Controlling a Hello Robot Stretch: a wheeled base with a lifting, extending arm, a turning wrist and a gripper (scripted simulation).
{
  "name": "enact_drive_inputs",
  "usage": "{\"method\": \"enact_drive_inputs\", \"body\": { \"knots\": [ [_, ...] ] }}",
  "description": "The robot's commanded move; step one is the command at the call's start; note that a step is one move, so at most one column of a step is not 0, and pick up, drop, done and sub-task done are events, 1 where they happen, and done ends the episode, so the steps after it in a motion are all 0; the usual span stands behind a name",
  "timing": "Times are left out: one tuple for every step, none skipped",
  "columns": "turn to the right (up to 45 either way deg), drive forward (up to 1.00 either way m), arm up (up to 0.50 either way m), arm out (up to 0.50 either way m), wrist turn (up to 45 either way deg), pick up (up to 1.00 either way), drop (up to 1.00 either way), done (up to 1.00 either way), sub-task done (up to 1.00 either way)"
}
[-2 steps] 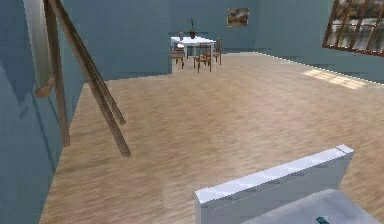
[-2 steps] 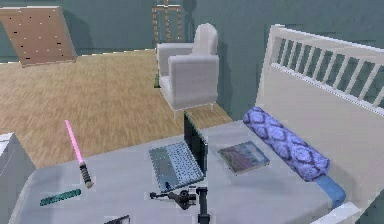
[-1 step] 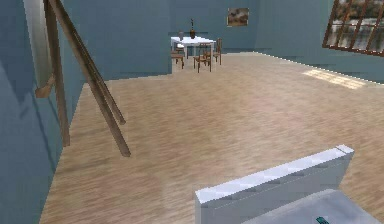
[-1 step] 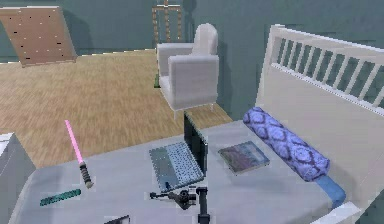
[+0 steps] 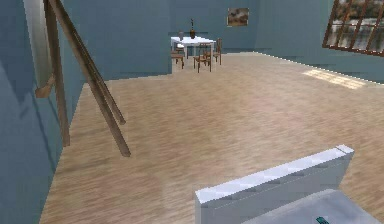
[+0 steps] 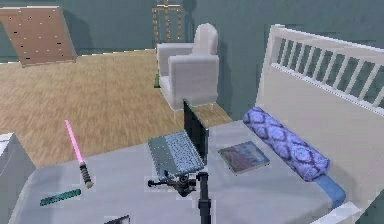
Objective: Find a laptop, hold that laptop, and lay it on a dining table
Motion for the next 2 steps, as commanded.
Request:
{"method": "enact_drive_inputs", "body": {
  "knots": [
    [0.0, 0.0, 0.5, 0.0, 0.0, 0.0, 0.0, 0.0, 0.0],
    [0.0, 0.0, 0.04, 0.0, 0.0, 0.0, 0.0, 0.0, 0.0]
  ]
}}
